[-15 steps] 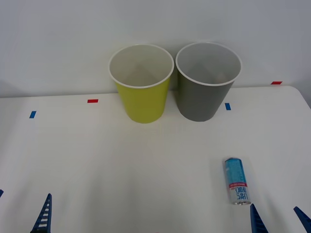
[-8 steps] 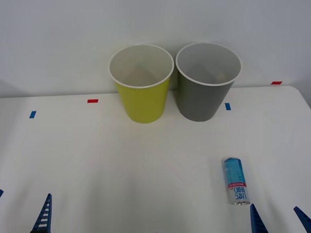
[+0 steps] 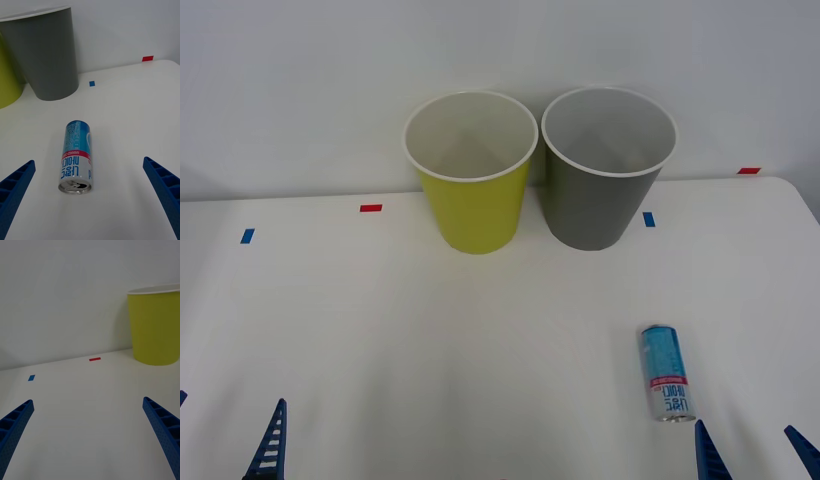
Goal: Put cans in the gray bin and PET bottles in the light green bin.
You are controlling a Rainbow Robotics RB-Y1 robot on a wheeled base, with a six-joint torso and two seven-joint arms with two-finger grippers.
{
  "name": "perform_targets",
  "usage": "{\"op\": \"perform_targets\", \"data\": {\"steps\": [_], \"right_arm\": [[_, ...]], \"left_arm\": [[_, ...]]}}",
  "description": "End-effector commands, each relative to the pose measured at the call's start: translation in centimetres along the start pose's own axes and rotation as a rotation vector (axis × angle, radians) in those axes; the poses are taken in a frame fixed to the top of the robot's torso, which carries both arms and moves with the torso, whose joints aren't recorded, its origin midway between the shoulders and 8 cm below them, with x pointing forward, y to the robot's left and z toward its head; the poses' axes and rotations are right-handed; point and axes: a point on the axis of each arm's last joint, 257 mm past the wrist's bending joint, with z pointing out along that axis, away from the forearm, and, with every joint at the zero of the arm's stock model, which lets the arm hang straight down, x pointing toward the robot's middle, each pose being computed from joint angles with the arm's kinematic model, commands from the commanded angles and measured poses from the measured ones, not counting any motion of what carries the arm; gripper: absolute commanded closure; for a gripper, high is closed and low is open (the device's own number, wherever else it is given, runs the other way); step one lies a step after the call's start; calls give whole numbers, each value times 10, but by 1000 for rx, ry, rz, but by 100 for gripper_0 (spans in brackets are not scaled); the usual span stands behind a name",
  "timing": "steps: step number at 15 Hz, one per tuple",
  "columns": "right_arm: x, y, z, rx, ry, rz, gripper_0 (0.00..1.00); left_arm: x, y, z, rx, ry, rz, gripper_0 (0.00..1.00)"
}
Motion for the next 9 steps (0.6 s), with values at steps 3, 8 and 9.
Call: {"op": "perform_targets", "data": {"steps": [3,8,9], "right_arm": [[0,0,0,0,0,0,0],[0,0,0,0,0,0,0],[0,0,0,0,0,0,0]], "left_arm": [[0,0,0,0,0,0,0],[0,0,0,0,0,0,0],[0,0,0,0,0,0,0]]}}
